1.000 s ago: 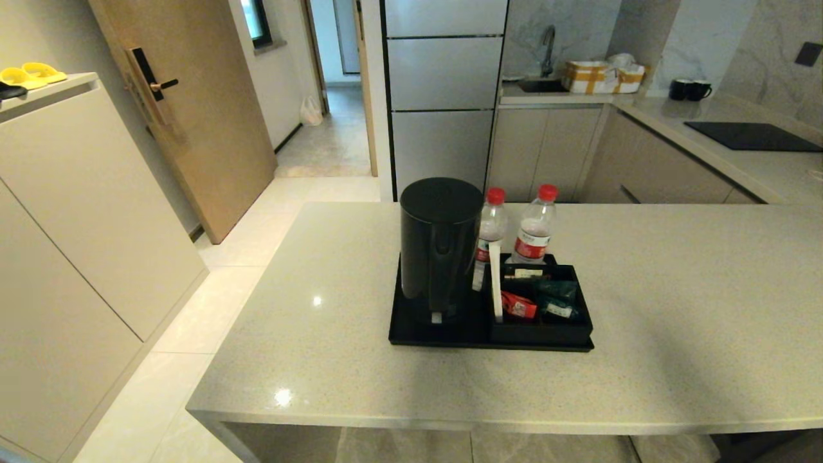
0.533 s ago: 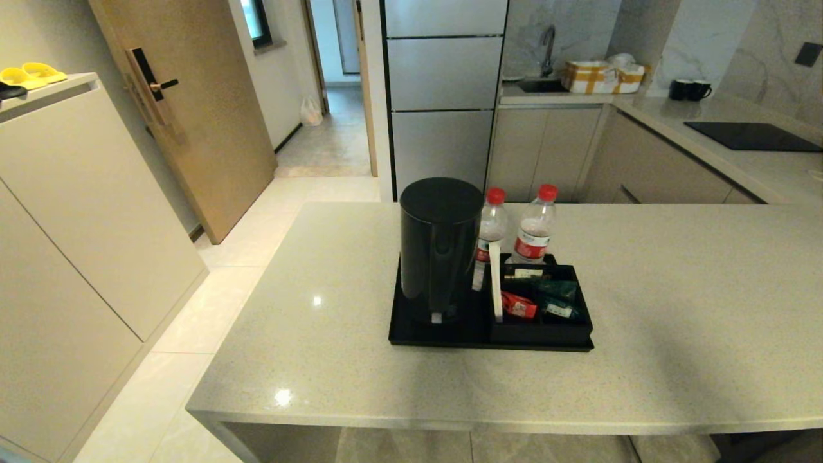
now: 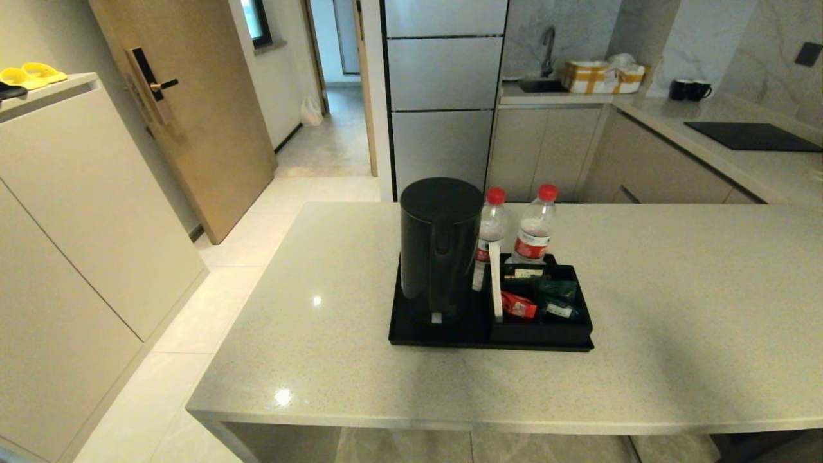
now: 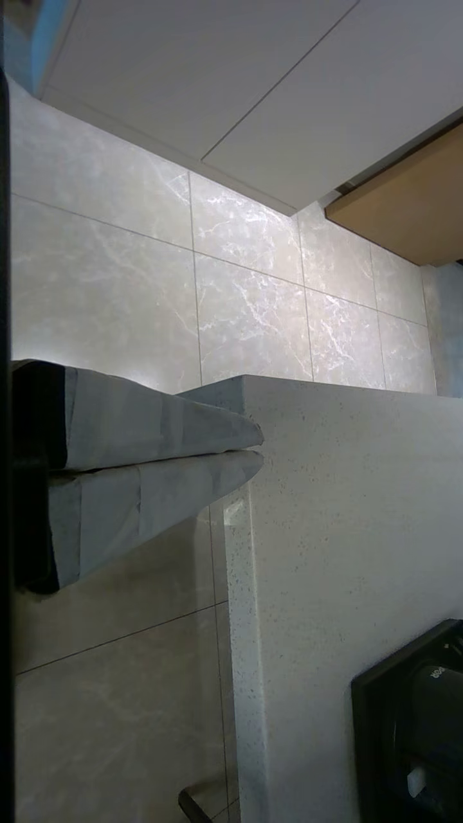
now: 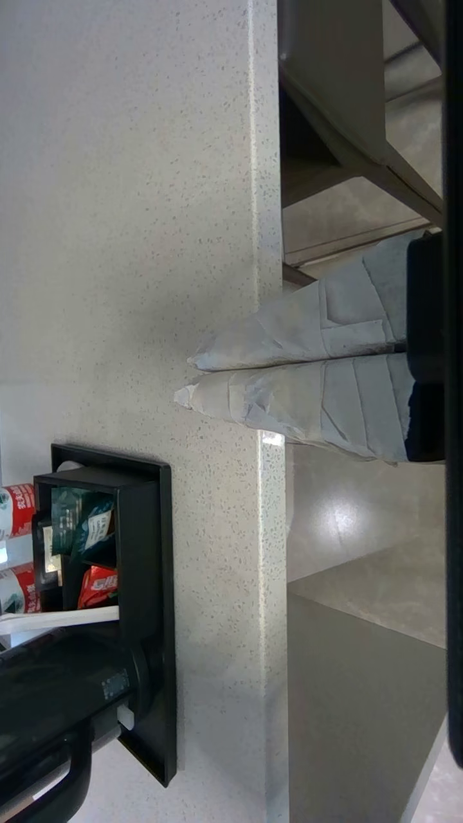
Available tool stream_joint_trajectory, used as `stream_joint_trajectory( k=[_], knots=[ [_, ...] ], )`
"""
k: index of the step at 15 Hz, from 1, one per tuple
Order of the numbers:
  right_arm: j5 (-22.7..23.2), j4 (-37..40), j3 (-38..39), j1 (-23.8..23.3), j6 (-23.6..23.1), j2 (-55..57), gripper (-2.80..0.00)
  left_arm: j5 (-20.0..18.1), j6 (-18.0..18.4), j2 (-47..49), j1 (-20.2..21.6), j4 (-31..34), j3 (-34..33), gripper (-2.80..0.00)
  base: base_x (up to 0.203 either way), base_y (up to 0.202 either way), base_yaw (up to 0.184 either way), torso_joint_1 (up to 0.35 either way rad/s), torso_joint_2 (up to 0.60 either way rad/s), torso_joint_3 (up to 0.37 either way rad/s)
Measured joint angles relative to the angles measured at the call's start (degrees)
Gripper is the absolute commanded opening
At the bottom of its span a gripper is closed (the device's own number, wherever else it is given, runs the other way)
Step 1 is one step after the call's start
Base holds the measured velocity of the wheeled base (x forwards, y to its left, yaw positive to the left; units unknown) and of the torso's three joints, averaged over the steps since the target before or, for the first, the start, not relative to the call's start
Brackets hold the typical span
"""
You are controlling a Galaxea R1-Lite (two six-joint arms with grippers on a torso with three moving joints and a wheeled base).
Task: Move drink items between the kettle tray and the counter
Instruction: Pick up the kettle
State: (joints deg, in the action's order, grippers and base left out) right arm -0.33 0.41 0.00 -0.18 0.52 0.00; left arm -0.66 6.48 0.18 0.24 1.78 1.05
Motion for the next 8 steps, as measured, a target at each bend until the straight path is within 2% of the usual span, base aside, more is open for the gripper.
stream_joint_trajectory(
  k=[2, 5, 6, 8],
  knots=[
    [-0.02, 0.02, 0.0, 0.0, 0.0, 0.0, -2.8, 0.43, -0.42, 1.38, 0.0, 0.72, 4.98, -2.8, 0.0, 0.0, 0.0, 0.0, 0.0, 0.0],
    [-0.01, 0.01, 0.0, 0.0, 0.0, 0.0, -2.8, 1.2, -2.82, 9.14, 0.11, 3.28, 23.81, -2.8, 0.0, 0.0, 0.0, 0.0, 0.0, 0.0],
    [-0.02, 0.02, 0.0, 0.0, -0.01, 0.0, -2.8, 1.6, -3.43, 12.5, 0.27, 6.12, 31.29, -2.8, 0.0, 0.0, 0.0, 0.0, 0.0, 0.0],
    [-0.02, 0.02, 0.0, 0.0, -0.01, 0.0, -2.8, 0.68, -4.54, 17.69, 0.71, 17.32, 42.34, -2.8, 0.0, 0.0, 0.0, 0.0, 0.0, 0.0]
  ],
)
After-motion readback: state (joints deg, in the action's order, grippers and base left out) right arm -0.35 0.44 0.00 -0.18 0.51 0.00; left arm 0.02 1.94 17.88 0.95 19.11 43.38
